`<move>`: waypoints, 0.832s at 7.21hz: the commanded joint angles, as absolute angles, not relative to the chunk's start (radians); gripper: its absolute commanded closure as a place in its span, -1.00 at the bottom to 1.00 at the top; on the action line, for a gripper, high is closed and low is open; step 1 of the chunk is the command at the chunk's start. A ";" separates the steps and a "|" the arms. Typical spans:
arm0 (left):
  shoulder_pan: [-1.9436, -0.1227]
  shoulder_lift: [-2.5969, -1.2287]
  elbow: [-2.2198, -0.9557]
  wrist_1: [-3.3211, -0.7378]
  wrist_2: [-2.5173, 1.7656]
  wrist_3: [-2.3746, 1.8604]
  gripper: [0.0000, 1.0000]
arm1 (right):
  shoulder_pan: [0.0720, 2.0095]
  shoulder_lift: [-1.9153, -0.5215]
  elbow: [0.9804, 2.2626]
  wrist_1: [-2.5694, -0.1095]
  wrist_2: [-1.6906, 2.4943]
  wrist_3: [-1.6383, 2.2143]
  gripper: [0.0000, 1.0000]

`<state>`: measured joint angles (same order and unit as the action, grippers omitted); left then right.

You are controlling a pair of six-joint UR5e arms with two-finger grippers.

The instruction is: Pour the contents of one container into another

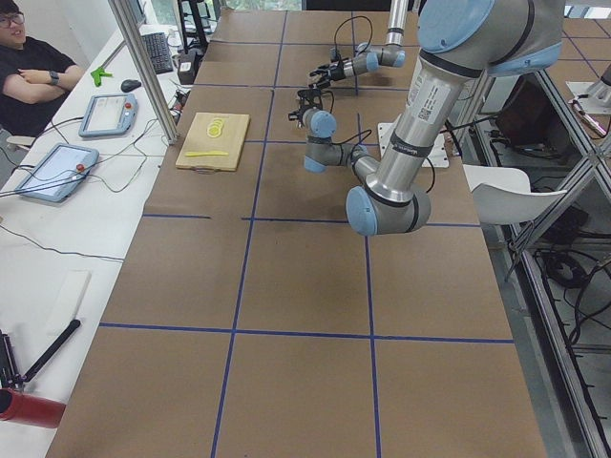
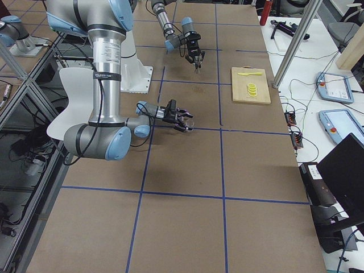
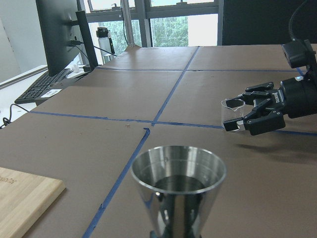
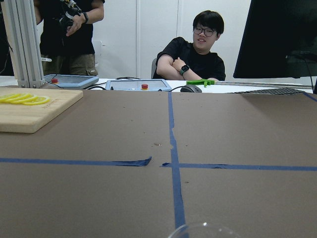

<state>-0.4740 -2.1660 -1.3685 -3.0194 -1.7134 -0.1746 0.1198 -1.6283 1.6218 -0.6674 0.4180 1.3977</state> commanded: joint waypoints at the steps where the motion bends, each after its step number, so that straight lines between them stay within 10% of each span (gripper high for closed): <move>1: -0.474 -2.167 -1.370 -3.017 -1.713 -0.175 1.00 | 0.123 -1.641 1.623 -0.650 0.390 1.384 -1.00; 6: -0.474 -2.166 -1.368 -3.017 -1.713 -0.175 1.00 | 0.171 -1.646 1.784 -0.655 0.480 1.212 -1.00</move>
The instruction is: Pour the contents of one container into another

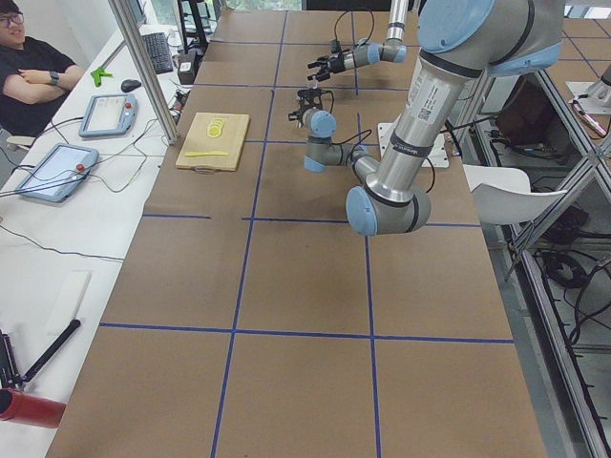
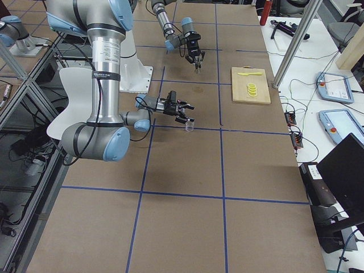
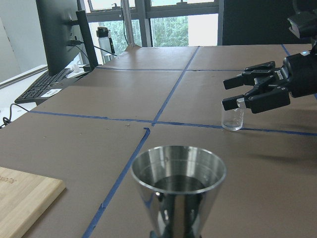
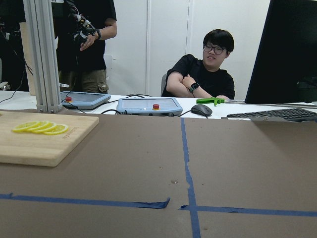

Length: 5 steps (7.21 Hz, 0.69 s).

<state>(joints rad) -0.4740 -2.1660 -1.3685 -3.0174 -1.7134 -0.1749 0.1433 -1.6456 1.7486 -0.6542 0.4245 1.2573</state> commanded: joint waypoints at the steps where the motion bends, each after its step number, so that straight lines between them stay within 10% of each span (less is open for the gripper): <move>1: -0.474 -2.166 -1.368 -3.017 -1.713 -0.175 1.00 | 0.225 -1.640 1.792 -0.655 0.577 1.189 -1.00; 5: -0.476 -2.166 -1.370 -3.019 -1.713 -0.175 1.00 | 0.521 -1.635 1.824 -0.681 1.126 1.033 -1.00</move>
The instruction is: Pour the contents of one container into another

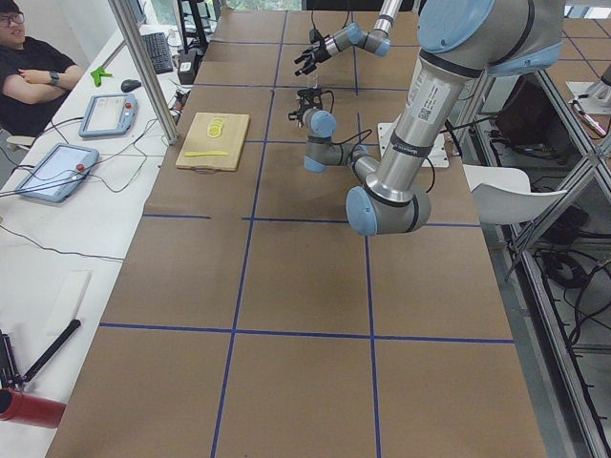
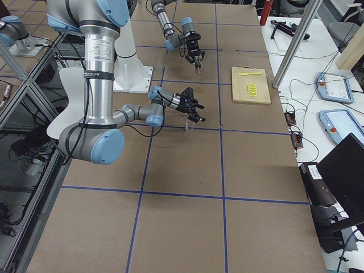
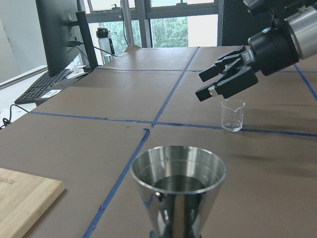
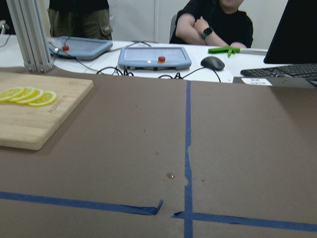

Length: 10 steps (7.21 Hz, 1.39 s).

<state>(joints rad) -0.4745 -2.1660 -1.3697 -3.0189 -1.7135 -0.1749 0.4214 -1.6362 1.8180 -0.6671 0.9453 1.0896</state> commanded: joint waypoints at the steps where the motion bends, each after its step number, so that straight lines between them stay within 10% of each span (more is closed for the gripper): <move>1: -0.476 -2.164 -1.370 -3.020 -1.712 -0.175 1.00 | 0.616 -1.635 1.824 -0.689 1.287 0.969 -1.00; 10: -0.526 -2.088 -1.468 -3.025 -1.713 -0.170 1.00 | 1.374 -1.673 1.813 -1.190 2.259 0.197 -1.00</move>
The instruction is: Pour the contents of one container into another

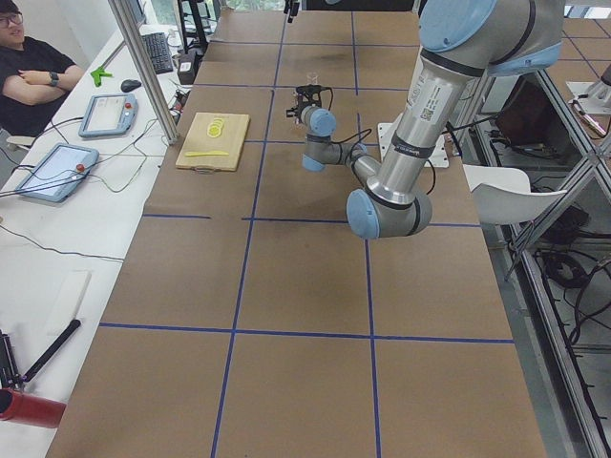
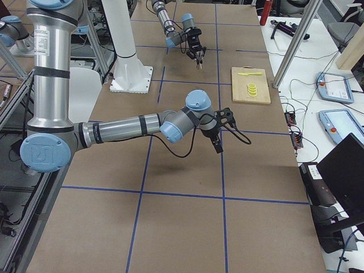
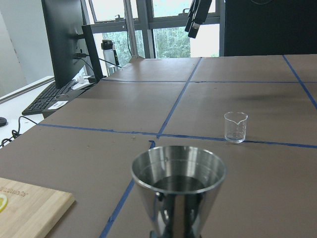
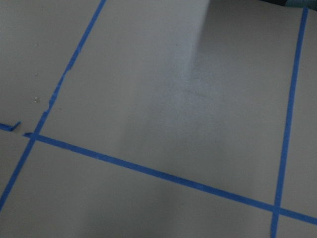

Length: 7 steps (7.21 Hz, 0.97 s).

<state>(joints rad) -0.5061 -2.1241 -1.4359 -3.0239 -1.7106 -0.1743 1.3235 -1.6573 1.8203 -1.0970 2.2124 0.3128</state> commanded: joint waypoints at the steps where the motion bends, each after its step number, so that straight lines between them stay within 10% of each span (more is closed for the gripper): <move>1: -0.546 -2.045 -1.514 -3.027 -1.720 -0.170 1.00 | 1.405 -1.683 1.812 -1.247 2.261 0.143 -1.00; 7: -0.638 -1.659 -1.574 -3.326 -1.735 -0.263 1.00 | 1.466 -1.741 1.813 -1.249 2.302 0.058 -1.00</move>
<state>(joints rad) -0.6258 -1.7501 -1.5739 -3.2434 -1.7304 -0.2042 1.4591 -1.7299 1.8138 -1.2507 2.2974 0.0577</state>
